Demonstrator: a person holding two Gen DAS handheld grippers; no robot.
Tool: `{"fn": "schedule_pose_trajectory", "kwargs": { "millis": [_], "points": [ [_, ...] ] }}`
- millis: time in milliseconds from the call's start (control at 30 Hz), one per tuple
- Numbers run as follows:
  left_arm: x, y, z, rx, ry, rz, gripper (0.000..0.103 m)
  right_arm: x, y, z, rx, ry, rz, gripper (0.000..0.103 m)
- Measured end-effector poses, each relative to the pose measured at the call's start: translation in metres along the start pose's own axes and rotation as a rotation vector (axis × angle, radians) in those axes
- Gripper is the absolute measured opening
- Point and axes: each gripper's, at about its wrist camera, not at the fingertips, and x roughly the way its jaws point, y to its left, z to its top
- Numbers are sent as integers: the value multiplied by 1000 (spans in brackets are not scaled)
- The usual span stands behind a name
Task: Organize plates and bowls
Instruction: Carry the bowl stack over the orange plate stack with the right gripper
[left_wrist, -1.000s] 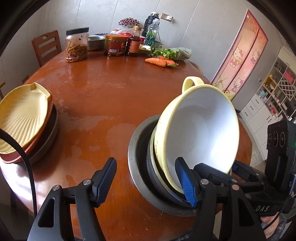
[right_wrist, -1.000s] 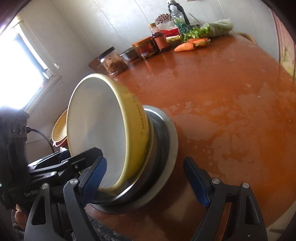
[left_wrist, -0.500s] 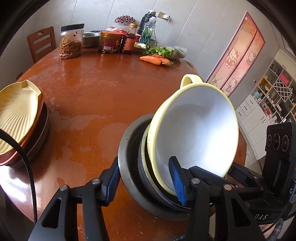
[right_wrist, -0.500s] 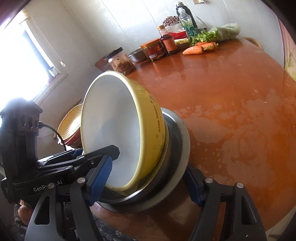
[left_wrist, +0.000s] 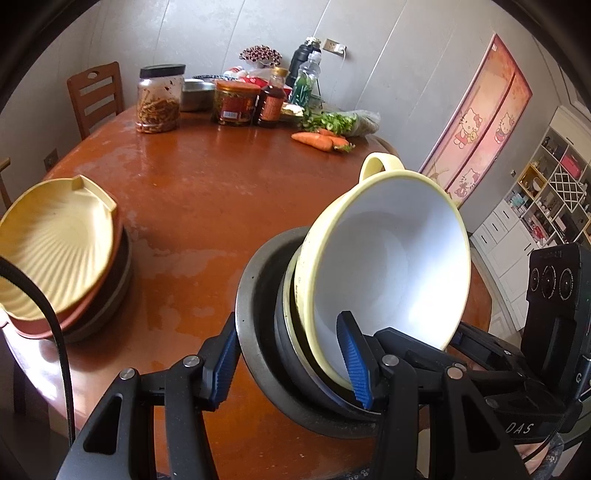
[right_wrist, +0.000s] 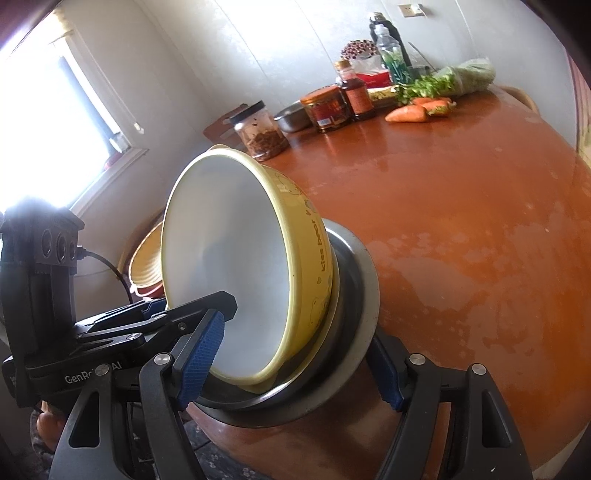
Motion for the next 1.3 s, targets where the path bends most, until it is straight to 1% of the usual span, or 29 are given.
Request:
{"fn": "schedule_pose_trajectory", "kwargs": {
  "millis": [200,433,933,1300],
  "points": [
    [-17,12,6,-9,-26,17,51,7,15,12,-25,-7,21,76],
    [-39,40,17,-39,-67,42,51,22,46,29,-70,-14,52,76],
    [-75,109,37,-90,-122,115,51,75,112,61,-147,-1,128,76],
    [-82,152,47,-131,-138,153,51,117,145,81,-197,26,161,76]
  ]
}}
